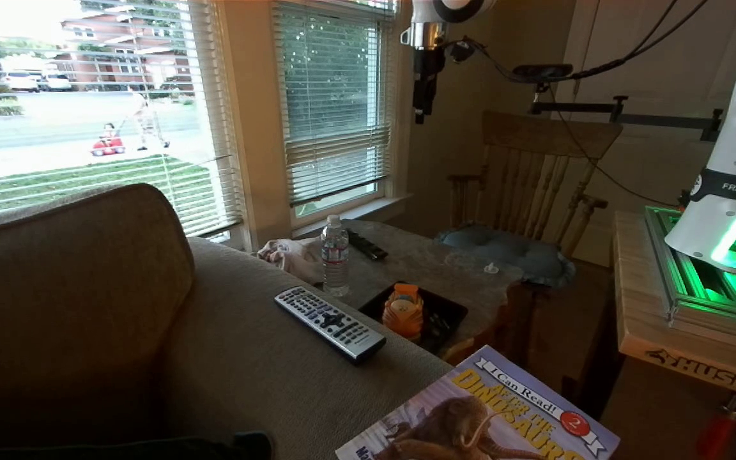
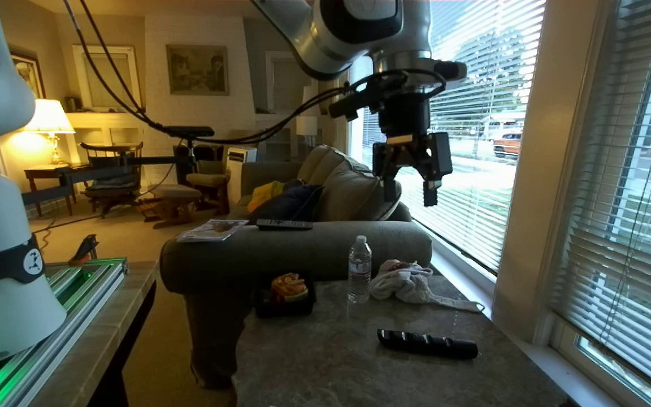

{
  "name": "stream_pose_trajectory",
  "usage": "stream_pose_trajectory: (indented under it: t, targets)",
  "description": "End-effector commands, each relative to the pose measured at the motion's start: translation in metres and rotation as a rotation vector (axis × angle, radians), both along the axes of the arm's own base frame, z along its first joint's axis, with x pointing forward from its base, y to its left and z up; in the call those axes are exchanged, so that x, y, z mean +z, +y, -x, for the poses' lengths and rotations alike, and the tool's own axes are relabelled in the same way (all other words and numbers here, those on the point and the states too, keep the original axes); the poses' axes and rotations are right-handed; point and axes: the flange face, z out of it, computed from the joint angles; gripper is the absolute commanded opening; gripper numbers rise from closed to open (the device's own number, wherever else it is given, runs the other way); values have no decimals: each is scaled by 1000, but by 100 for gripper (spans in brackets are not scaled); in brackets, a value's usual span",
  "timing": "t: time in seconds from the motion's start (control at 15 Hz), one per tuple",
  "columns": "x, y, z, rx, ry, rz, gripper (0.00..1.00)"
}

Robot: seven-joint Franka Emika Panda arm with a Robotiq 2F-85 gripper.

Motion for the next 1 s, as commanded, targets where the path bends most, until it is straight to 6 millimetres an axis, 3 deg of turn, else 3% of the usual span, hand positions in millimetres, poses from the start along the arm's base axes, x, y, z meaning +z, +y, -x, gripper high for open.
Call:
stream_pose_trajectory:
  t: [0.0,0.13,0.27,0.93]
  targets:
    - [-23,19,-15,71,38,-17,100]
    - [-32,27,-17,78,68,-13,100]
    - [-33,24,-10,56,52,-11,100]
    - [-35,23,-23,61,4,-39,100]
